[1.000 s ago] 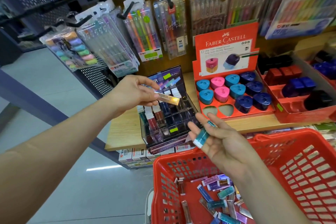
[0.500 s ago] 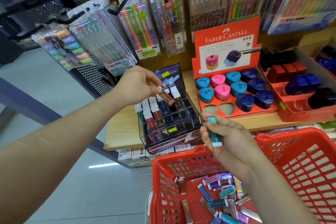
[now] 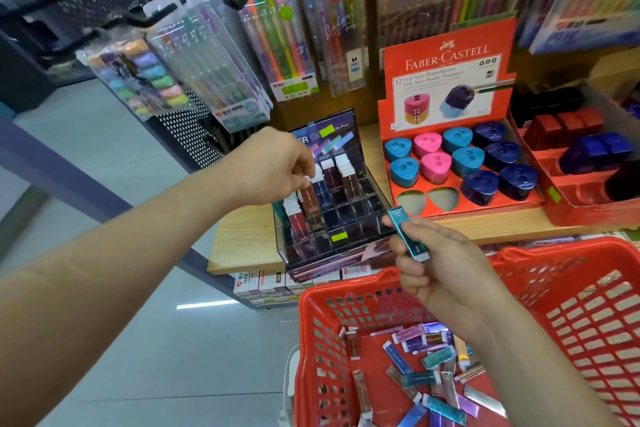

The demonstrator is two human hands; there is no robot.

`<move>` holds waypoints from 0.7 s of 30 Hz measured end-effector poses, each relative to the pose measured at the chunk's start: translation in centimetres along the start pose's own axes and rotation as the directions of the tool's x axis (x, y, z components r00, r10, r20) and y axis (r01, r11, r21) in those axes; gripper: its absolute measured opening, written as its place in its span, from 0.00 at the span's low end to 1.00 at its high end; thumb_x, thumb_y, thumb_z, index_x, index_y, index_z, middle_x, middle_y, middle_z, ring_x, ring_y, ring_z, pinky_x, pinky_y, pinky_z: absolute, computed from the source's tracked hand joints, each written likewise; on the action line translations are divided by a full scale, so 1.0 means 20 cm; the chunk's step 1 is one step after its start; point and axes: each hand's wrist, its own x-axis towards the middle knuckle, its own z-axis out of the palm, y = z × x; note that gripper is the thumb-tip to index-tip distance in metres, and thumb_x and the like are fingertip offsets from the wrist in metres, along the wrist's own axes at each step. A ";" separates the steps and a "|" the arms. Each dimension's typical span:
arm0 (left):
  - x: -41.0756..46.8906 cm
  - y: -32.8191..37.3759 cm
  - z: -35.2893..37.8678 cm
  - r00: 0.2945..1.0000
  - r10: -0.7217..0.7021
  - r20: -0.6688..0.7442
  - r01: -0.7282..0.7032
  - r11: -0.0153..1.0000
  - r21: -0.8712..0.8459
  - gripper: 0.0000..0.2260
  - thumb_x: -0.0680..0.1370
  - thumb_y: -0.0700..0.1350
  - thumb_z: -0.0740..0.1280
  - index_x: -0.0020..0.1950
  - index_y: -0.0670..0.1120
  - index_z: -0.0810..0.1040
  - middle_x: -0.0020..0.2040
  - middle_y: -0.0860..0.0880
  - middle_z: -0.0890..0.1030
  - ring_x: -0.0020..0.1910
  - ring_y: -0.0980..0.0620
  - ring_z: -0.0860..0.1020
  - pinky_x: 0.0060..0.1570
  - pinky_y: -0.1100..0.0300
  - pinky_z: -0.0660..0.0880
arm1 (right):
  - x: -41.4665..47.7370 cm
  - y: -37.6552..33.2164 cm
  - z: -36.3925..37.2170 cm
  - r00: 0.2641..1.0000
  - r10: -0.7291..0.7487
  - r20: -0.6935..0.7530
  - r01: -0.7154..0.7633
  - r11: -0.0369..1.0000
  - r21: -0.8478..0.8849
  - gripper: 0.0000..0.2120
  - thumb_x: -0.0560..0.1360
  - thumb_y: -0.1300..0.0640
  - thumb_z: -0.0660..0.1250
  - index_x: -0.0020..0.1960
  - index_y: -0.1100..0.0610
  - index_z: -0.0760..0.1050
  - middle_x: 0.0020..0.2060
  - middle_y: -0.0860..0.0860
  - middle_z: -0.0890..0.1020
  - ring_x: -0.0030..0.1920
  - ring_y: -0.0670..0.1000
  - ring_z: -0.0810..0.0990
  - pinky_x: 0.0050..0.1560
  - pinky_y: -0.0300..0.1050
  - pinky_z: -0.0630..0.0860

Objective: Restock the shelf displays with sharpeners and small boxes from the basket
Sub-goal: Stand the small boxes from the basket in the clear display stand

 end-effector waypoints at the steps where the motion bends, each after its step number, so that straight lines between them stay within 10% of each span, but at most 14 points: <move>1: -0.01 0.00 0.00 1.000 0.009 0.000 -0.009 1.000 0.016 0.06 0.75 0.47 0.72 0.51 0.48 0.83 0.43 0.53 0.84 0.42 0.57 0.80 0.47 0.60 0.77 | 0.00 0.00 0.00 1.000 0.002 0.001 -0.002 1.000 0.000 0.10 0.80 0.63 0.59 0.52 0.62 0.79 0.31 0.52 0.73 0.25 0.45 0.65 0.22 0.35 0.60; 21: -0.02 -0.03 0.16 1.000 0.016 -0.025 -0.013 0.996 0.092 0.07 0.76 0.48 0.70 0.52 0.48 0.79 0.45 0.53 0.82 0.42 0.55 0.74 0.45 0.60 0.73 | -0.02 0.04 0.02 0.995 -0.096 -0.029 0.091 0.986 -0.138 0.09 0.72 0.63 0.70 0.51 0.54 0.78 0.37 0.52 0.82 0.35 0.46 0.76 0.33 0.36 0.72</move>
